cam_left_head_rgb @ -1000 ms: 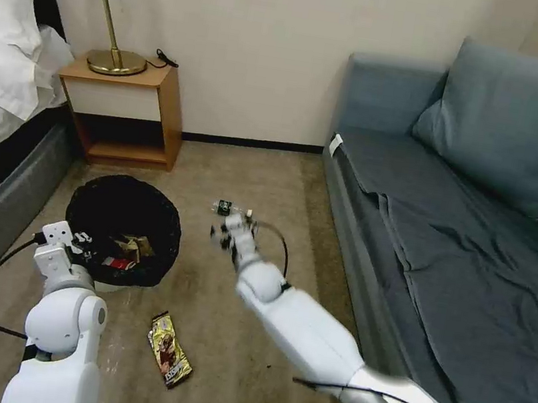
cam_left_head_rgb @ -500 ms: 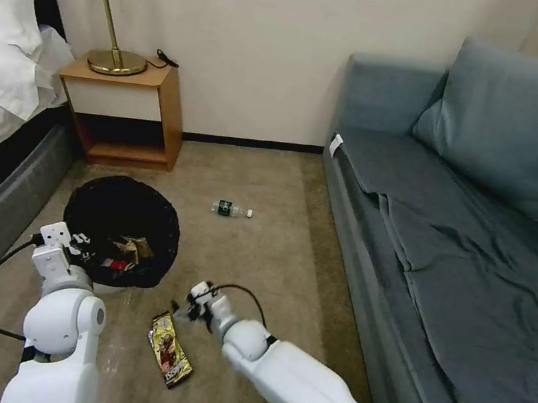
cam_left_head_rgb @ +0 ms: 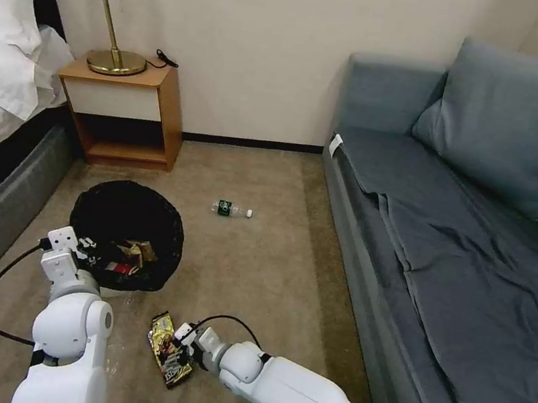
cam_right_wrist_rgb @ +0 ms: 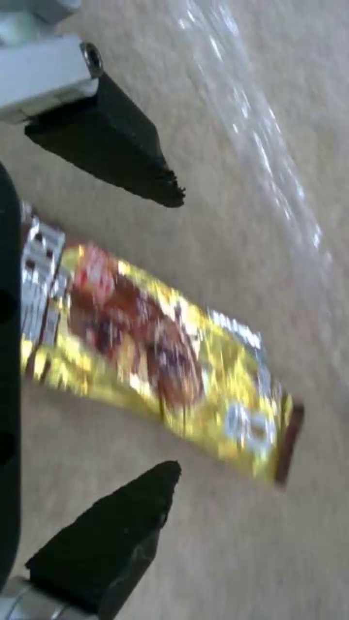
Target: Pick up the trash bin, then pick up the garbage on the floor and place it into the trash bin.
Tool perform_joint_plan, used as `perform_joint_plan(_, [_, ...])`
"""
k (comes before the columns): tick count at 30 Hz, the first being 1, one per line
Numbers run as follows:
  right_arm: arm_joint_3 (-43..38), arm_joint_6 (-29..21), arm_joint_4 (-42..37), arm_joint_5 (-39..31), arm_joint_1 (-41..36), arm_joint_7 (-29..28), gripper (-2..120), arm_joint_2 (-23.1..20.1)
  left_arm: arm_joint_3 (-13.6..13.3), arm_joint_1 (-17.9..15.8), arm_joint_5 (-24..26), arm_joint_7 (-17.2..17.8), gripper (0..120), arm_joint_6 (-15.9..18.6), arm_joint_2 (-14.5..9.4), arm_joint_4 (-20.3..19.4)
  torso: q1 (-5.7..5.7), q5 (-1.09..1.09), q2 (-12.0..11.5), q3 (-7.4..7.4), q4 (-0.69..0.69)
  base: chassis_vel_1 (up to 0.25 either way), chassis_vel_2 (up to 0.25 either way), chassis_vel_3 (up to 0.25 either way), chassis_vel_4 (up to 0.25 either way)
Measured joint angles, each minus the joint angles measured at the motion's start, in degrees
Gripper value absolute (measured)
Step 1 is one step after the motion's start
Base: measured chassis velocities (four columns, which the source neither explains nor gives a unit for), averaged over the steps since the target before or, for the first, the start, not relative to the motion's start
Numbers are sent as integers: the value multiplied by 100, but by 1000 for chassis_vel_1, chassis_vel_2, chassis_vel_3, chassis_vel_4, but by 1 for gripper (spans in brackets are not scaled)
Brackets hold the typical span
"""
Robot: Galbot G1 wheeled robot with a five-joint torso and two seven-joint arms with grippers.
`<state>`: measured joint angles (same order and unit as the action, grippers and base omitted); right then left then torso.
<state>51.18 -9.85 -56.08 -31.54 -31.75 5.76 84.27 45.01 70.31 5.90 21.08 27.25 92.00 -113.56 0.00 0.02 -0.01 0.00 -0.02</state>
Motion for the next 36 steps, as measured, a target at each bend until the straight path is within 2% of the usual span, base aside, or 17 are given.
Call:
perform_joint_plan(7, [208, -209, 395, -26, 189, 193, 100, 251, 5, 115, -116, -10, 4, -102, 5, -23, 0, -2, 1, 0, 0, 0, 0, 0, 0])
perform_joint_plan(11, [194, -219, 866, 98, 188, 335, 100, 488, 20, 191, -139, -12, 4, -145, 7, -48, 0, -2, 0, 0, 1, 0, 0, 0, 0])
perform_joint_plan(16, [173, -219, 1067, 186, 154, 441, 100, 600, 33, 214, -141, -11, 4, -146, 8, -74, 0, -3, 0, 0, 1, 0, 0, 0, 0])
perform_joint_plan(19, [101, -409, 1103, 260, 155, 548, 100, 651, 37, 216, -141, -12, 4, -146, 9, -79, 0, -2, 0, 0, 1, 0, 0, 0, 0])
perform_joint_plan(20, [39, -691, 1011, 308, 193, 660, 100, 620, 39, 213, -141, -11, 4, -151, 9, -64, 0, -2, 0, 0, 2, 0, 0, 0, 0])
perform_joint_plan(23, [-57, -953, 948, 402, 285, 841, 100, 553, 32, 202, -142, -10, 4, -181, 11, -25, 0, -2, 0, 0, 1, 0, 0, 0, 0])
perform_joint_plan(25, [-85, -967, 975, 431, 291, 868, 100, 557, 26, 194, -141, -10, 4, -187, 11, -15, 0, -2, 0, 0, 2, 0, 0, 0, 0])
perform_joint_plan(29, [-161, -803, 1188, 589, 243, 876, 90, 614, 12, 162, -154, -9, 4, -195, 16, 2, 0, -2, 1, 0, 2, 0, 0, 0, 0])
perform_joint_plan(31, [-196, -716, 1252, 682, 192, 878, 79, 640, 11, 141, -157, -9, 4, -195, 19, 2, 0, -2, 0, 0, 2, 0, 0, 0, 0])
perform_joint_plan(32, [-196, -716, 1252, 682, 192, 878, 79, 640, 11, 141, -157, -9, 4, -195, 19, 2, 0, -2, 0, 0, 2, 0, 0, 0, 0])
perform_joint_plan(36, [-238, -576, 1323, 794, 147, 889, 65, 678, 7, 127, -158, -9, 4, -195, 20, 6, 0, -2, 0, 0, 2, 0, 0, 0, 0])
